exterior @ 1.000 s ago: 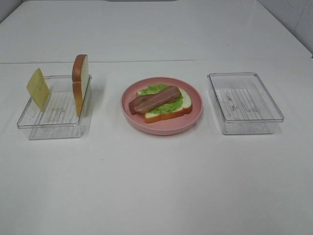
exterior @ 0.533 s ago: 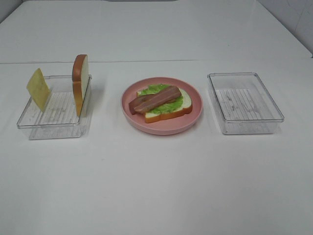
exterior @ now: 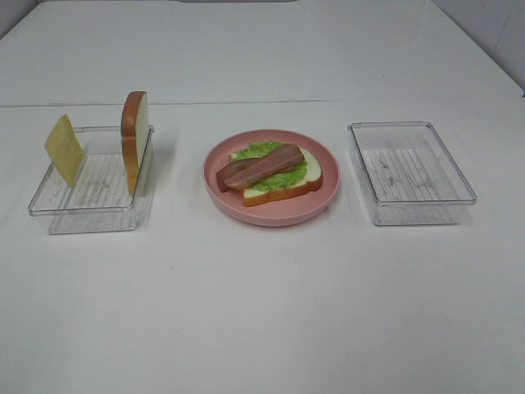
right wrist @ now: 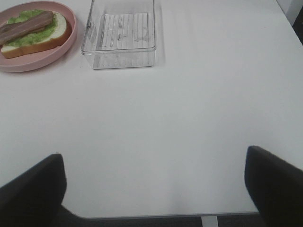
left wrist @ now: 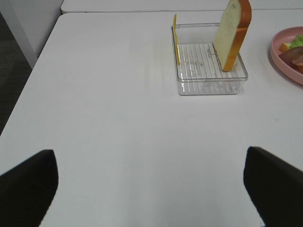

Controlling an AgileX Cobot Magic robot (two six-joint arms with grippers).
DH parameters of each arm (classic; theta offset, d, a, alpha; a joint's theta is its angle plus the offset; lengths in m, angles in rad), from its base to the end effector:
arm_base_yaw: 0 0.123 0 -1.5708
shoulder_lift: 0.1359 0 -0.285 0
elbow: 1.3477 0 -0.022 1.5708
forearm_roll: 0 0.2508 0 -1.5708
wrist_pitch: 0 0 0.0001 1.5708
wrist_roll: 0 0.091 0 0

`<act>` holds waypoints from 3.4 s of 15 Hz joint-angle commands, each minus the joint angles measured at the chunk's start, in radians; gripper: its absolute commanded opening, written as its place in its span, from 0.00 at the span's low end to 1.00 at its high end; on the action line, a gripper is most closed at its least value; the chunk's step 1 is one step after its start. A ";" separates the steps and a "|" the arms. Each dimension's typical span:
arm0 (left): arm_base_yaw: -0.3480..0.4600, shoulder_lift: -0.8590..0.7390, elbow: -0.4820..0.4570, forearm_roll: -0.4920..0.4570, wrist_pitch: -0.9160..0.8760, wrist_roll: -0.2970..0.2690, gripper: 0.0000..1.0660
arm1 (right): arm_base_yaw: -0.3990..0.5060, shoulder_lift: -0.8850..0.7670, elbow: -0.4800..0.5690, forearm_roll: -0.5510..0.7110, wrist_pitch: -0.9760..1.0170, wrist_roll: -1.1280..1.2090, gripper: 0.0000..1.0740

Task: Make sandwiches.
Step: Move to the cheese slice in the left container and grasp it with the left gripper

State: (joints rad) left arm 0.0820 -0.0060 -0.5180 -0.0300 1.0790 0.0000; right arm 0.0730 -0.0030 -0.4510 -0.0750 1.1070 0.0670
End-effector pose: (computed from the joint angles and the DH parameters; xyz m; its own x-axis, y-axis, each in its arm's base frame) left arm -0.0084 -0.0031 0.2808 -0.4484 -0.0511 -0.8924 -0.0647 0.9976 -0.0246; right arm -0.0018 -0.0062 0.2602 -0.5340 -0.0056 -0.8455 0.0015 1.0000 -0.0076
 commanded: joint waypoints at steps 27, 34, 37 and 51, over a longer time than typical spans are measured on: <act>-0.006 0.800 -0.358 -0.075 -0.090 0.006 0.94 | -0.005 -0.033 0.001 0.001 -0.010 -0.011 0.92; -0.006 1.262 -0.602 -0.084 -0.091 -0.008 0.94 | -0.005 -0.033 0.001 0.001 -0.010 -0.011 0.92; -0.006 1.428 -0.685 -0.100 -0.095 0.026 0.94 | -0.005 -0.033 0.001 0.001 -0.010 -0.011 0.92; -0.006 2.040 -1.154 -0.218 -0.114 0.000 0.94 | -0.005 -0.033 0.001 0.001 -0.010 -0.011 0.92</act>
State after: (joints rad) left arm 0.0820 2.0270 -1.6640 -0.2310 0.9640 0.0090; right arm 0.0730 -0.0030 -0.4510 -0.0750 1.1070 0.0660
